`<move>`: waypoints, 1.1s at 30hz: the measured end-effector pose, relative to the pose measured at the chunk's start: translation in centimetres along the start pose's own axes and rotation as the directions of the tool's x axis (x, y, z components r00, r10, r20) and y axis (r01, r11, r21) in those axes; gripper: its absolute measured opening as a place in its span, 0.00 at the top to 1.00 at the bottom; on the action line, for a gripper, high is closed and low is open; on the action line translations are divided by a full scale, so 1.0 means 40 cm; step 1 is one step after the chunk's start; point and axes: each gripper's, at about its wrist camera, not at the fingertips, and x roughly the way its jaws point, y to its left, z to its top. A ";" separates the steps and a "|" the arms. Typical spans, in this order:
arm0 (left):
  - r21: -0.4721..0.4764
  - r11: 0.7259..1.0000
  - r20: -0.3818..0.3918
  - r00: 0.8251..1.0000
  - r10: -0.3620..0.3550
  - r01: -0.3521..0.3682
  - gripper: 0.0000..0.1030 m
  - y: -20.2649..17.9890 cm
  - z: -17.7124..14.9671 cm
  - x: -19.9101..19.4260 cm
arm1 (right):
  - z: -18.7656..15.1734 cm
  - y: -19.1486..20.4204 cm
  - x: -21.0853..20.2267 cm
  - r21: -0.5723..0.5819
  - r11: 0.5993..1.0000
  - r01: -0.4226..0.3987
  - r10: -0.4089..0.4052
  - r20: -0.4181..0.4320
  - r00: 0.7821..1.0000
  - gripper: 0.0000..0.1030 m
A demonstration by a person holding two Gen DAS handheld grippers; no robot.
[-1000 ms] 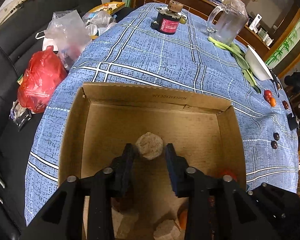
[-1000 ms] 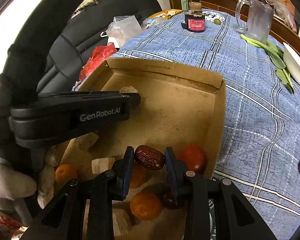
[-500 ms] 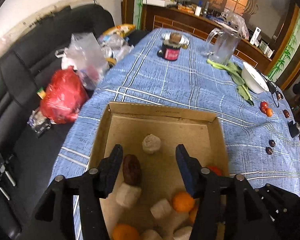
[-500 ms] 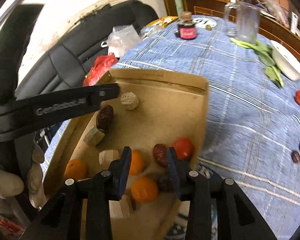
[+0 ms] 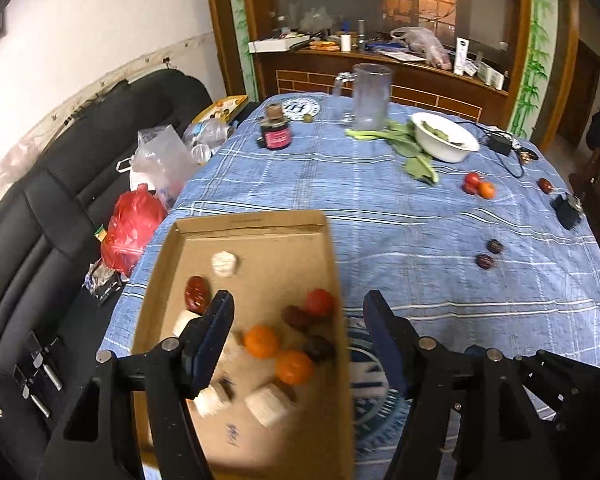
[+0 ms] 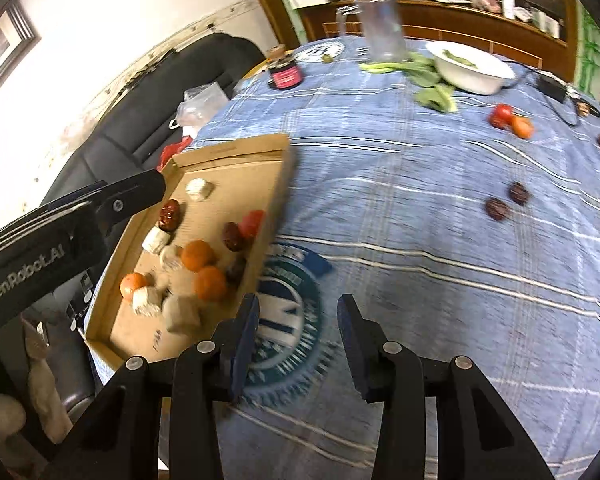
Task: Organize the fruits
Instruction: 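Move both grippers back toward the remaining red dates on the table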
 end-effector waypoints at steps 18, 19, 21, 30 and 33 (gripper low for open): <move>0.031 0.999 0.029 0.999 0.035 -0.036 0.35 -0.196 -0.088 -0.132 | -0.098 -0.159 -0.195 0.001 1.000 0.002 -0.002 0.079 0.997 0.55; 0.030 0.999 0.027 0.999 0.033 -0.034 0.35 -0.200 -0.091 -0.134 | -0.101 -0.164 -0.200 0.001 1.000 0.002 -0.002 0.081 0.997 0.55; 0.024 0.999 0.017 1.000 0.026 -0.027 0.34 -0.201 -0.095 -0.131 | -0.107 -0.175 -0.203 0.005 1.000 0.003 -0.004 0.082 0.997 0.55; -0.004 0.998 -0.078 0.995 -0.058 0.057 0.34 -0.202 -0.111 -0.052 | -0.132 -0.261 -0.183 0.106 0.993 0.048 -0.054 0.053 0.997 0.52; 0.000 0.996 -0.106 0.990 -0.093 0.093 0.34 -0.208 -0.107 -0.012 | -0.130 -0.291 -0.165 0.145 0.987 0.070 -0.076 0.035 0.997 0.52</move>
